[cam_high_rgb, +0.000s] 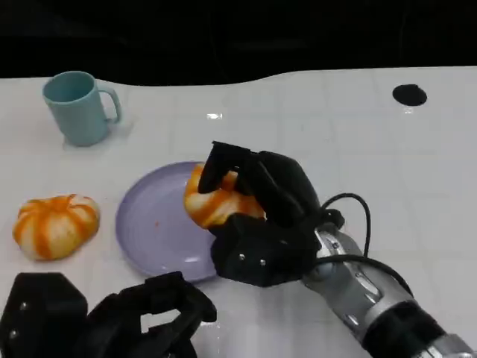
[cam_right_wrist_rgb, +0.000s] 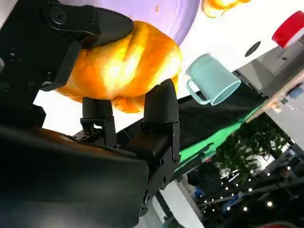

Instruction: Grasp the bread from the table and place it into the plate.

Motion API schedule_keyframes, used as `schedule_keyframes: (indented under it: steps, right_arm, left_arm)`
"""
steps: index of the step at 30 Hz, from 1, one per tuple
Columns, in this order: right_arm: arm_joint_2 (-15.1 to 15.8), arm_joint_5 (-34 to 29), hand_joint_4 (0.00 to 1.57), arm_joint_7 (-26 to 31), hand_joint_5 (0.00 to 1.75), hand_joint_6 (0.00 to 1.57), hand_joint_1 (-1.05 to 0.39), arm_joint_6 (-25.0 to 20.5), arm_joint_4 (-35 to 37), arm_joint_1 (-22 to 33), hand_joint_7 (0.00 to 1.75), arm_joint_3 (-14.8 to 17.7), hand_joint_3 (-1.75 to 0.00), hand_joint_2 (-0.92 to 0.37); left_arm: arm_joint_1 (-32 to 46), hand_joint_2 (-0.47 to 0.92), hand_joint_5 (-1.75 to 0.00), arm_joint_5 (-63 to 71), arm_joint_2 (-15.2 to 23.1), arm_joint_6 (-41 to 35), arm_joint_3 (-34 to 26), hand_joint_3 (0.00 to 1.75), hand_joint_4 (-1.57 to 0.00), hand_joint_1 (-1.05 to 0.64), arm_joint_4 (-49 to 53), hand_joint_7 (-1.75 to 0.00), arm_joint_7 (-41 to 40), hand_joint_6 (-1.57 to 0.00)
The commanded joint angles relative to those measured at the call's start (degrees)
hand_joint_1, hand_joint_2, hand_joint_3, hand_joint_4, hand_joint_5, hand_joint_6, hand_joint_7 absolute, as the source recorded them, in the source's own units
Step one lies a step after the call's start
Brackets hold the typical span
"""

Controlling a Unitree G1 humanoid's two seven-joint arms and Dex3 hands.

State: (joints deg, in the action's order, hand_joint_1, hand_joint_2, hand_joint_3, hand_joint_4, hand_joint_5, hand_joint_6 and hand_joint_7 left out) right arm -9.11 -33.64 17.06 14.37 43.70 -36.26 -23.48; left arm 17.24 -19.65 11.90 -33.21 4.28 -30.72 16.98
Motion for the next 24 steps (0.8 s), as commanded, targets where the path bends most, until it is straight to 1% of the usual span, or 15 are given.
schedule_keyframes:
  steps: [1,2,3,4,5,7,8,9,10,13,17,20,24]
  right_arm:
    - [-1.27,1.84,0.87,-1.89,1.75,0.71,-0.15,-2.4,2.16,-2.88,1.34,0.42,-1.24,-0.42]
    - [-1.47,2.32,0.82,-3.19,1.75,0.74,-0.16,-3.41,1.9,-3.01,1.14,0.52,-1.14,-0.46]
    - [-1.57,2.71,0.74,-4.45,1.7,0.76,-0.16,-4.47,1.46,-3.04,0.92,0.55,-1.0,-0.52]
    - [-1.41,2.72,0.63,-6.12,1.5,0.76,-0.19,-5.93,0.9,-3.14,0.67,0.24,-0.82,-0.61]
    - [-1.15,2.54,0.59,-7.56,1.26,0.74,-0.23,-7.15,0.36,-3.23,0.5,-0.14,-0.63,-0.71]
    - [-0.42,1.85,0.49,-9.87,0.88,0.7,-0.3,-8.68,-0.73,-3.22,0.25,-1.0,-0.32,-0.87]
    - [0.08,1.46,0.41,-11.14,0.74,0.65,-0.36,-9.1,-1.3,-3.17,0.18,-1.52,-0.28,-0.89]
    - [0.61,1.03,0.35,-12.54,0.64,0.61,-0.4,-9.65,-1.92,-3.15,0.13,-2.11,-0.26,-0.91]
    - [1.32,0.74,0.25,-15.1,0.54,0.52,-0.47,-10.92,-3.21,-3.05,0.07,-2.85,-0.28,-0.92]
    - [2.71,1.22,0.08,-21.06,0.38,0.32,-0.6,-13.37,-6.64,-2.45,0.01,-3.98,-0.34,-0.92]
    - [4.14,1.62,0.01,-25.43,0.32,0.2,-0.7,-14.47,-10.07,-1.53,0.0,-5.07,-0.38,-0.92]
    - [5.08,1.61,0.0,-27.72,0.3,0.18,-0.73,-15.66,-13.38,-0.45,0.0,-5.38,-0.39,-0.92]
    - [6.76,1.96,0.01,-30.13,0.3,0.19,-0.73,-17.07,-18.9,1.65,0.01,-5.09,-0.39,-0.92]
  left_arm:
    - [0.68,0.91,-1.75,0.62,0.49,0.53,-0.07,0.57,-0.7,-0.39,-1.0,-1.42,-0.54,-0.65]
    - [0.69,0.91,-1.75,0.52,0.46,0.39,-0.14,0.57,-0.7,-0.39,-1.05,-1.43,-0.54,-0.65]
    - [0.69,0.91,-1.75,0.46,0.43,0.31,-0.19,0.58,-0.7,-0.39,-1.09,-1.43,-0.55,-0.65]
    - [0.68,0.91,-1.75,0.45,0.41,0.22,-0.22,0.58,-0.7,-0.39,-1.18,-1.43,-0.6,-0.65]
    - [0.66,0.91,-1.75,0.43,0.4,0.14,-0.25,0.58,-0.7,-0.39,-1.25,-1.43,-0.64,-0.65]
    - [0.63,0.91,-1.75,0.39,0.36,0.07,-0.28,0.59,-0.7,-0.39,-1.3,-1.43,-0.68,-0.65]
    - [0.64,0.9,-1.75,0.45,0.38,0.11,-0.26,0.59,-0.7,-0.39,-1.29,-1.44,-0.68,-0.65]
    - [0.65,0.9,-1.75,0.52,0.44,0.25,-0.24,0.59,-0.7,-0.39,-1.25,-1.44,-0.6,-0.65]
    - [0.63,0.9,-1.75,0.56,0.48,0.26,-0.23,0.6,-0.7,-0.39,-1.25,-1.44,-0.58,-0.65]
    - [0.57,0.9,-1.75,0.59,0.49,0.26,-0.24,0.61,-0.7,-0.38,-1.18,-1.44,-0.57,-0.64]
    - [0.47,0.89,-1.75,0.53,0.47,0.02,-0.35,0.61,-0.7,-0.38,-1.16,-1.44,-0.67,-0.64]
    - [0.46,0.89,-1.75,0.65,0.54,0.33,-0.33,0.62,-0.69,-0.38,-1.01,-1.44,-0.53,-0.64]
    - [0.37,0.89,-1.75,0.38,0.49,0.36,-0.45,0.62,-0.69,-0.38,-0.76,-1.44,-0.3,-0.63]
